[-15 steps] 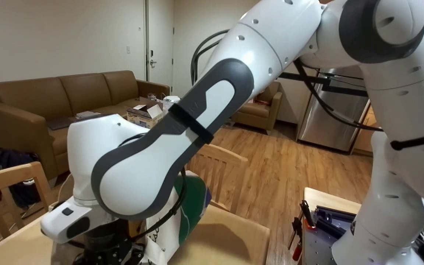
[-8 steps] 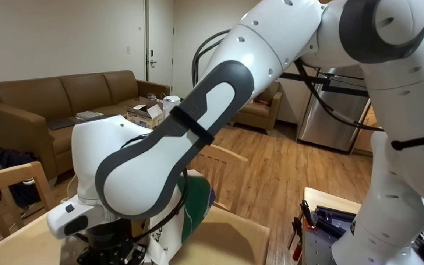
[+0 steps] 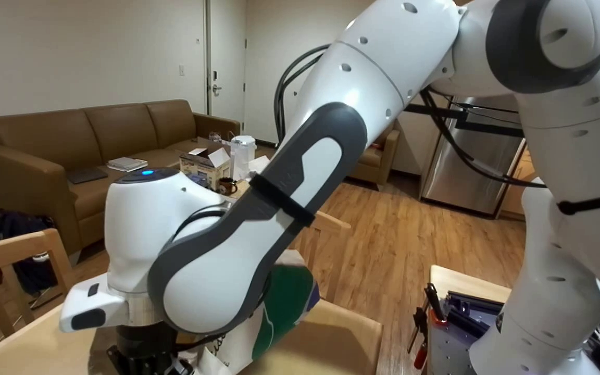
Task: Move the bag to the left
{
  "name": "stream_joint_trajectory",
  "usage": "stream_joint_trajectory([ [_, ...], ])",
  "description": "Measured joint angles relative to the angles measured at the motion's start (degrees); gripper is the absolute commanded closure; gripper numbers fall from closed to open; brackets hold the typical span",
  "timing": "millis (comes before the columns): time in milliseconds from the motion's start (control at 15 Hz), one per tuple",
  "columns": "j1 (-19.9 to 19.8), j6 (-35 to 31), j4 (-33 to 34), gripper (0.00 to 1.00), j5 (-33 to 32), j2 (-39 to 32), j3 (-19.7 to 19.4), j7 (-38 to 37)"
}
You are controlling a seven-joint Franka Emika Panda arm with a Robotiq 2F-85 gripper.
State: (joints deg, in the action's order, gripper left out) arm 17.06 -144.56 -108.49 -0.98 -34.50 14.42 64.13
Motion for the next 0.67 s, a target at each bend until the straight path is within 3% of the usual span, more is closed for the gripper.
stream_joint_trajectory([
  [333,5.8,2.1,0.0,0.99,-13.5,0.1,-5.9,-19.9],
  [667,8.0,10.2,0.6,0.99,-22.9,0.2,-7.2,-34.4],
])
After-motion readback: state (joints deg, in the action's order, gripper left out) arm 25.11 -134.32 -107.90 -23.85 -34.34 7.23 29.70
